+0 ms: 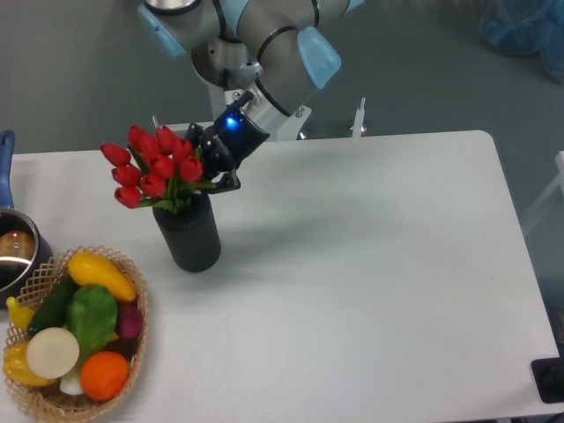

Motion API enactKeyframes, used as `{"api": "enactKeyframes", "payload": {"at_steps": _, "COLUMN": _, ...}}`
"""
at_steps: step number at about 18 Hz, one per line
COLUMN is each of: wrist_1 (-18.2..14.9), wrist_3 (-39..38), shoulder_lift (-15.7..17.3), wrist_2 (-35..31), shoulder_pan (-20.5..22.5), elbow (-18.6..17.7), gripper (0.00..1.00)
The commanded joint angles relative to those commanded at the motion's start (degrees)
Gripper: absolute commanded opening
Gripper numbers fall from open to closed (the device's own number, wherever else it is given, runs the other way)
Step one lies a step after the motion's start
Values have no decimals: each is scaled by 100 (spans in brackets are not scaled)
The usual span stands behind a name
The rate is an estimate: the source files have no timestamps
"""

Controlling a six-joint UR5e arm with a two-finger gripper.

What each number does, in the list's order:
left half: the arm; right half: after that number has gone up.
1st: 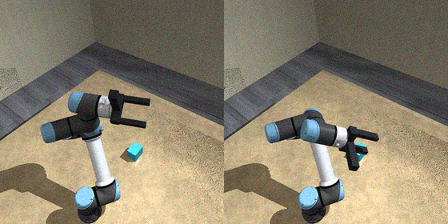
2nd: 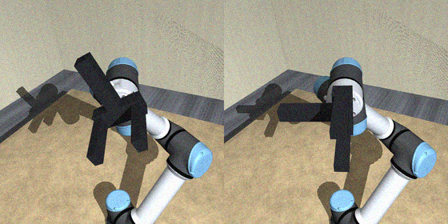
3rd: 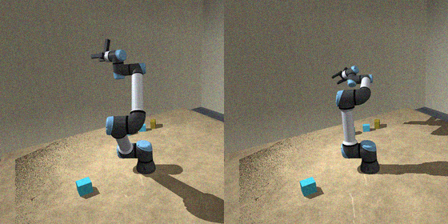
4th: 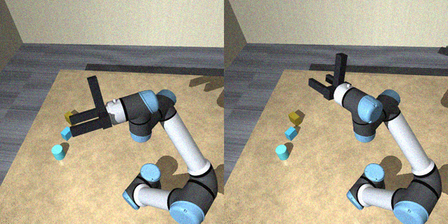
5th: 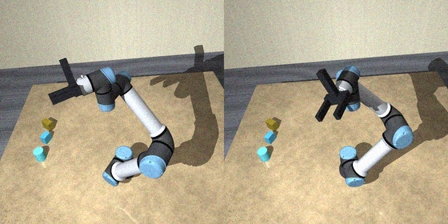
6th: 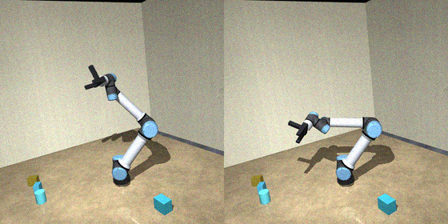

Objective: Pick up the flowers from the vase
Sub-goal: 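Close the gripper around the tulip stems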

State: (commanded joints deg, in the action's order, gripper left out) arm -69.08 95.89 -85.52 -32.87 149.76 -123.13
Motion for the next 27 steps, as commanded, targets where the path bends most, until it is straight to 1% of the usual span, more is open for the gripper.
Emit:
{"api": "enactKeyframes", "payload": {"at_steps": 5, "wrist_1": -35, "wrist_3": -96, "shoulder_lift": 96, "wrist_2": 334, "shoulder_pan": 88, "elbow": 61, "gripper": 12}}
{"api": "enactKeyframes", "payload": {"at_steps": 7, "wrist_1": -245, "wrist_3": -306, "shoulder_lift": 228, "wrist_2": 483, "shoulder_pan": 166, "elbow": 149, "gripper": 12}}
{"api": "enactKeyframes", "payload": {"at_steps": 9, "wrist_1": -438, "wrist_3": -465, "shoulder_lift": 307, "wrist_2": 484, "shoulder_pan": 228, "elbow": 342, "gripper": 12}}
{"api": "enactKeyframes", "payload": {"at_steps": 12, "wrist_1": -764, "wrist_3": -668, "shoulder_lift": 308, "wrist_2": 449, "shoulder_pan": 272, "elbow": 720, "gripper": 12}}
{"api": "enactKeyframes", "payload": {"at_steps": 16, "wrist_1": -1019, "wrist_3": -878, "shoulder_lift": 316, "wrist_2": 457, "shoulder_pan": 325, "elbow": 1098, "gripper": 12}}
{"api": "enactKeyframes", "payload": {"at_steps": 17, "wrist_1": -1089, "wrist_3": -922, "shoulder_lift": 325, "wrist_2": 449, "shoulder_pan": 360, "elbow": 1151, "gripper": 12}}
{"api": "enactKeyframes", "payload": {"at_steps": 20, "wrist_1": -1484, "wrist_3": -1063, "shoulder_lift": 413, "wrist_2": 431, "shoulder_pan": 396, "elbow": 1265, "gripper": 12}}
{"api": "enactKeyframes", "payload": {"at_steps": 24, "wrist_1": -1696, "wrist_3": -1081, "shoulder_lift": 466, "wrist_2": 431, "shoulder_pan": 501, "elbow": 1362, "gripper": 12}}
{"api": "enactKeyframes", "payload": {"at_steps": 27, "wrist_1": -2038, "wrist_3": -1081, "shoulder_lift": 457, "wrist_2": 449, "shoulder_pan": 527, "elbow": 1555, "gripper": 12}}
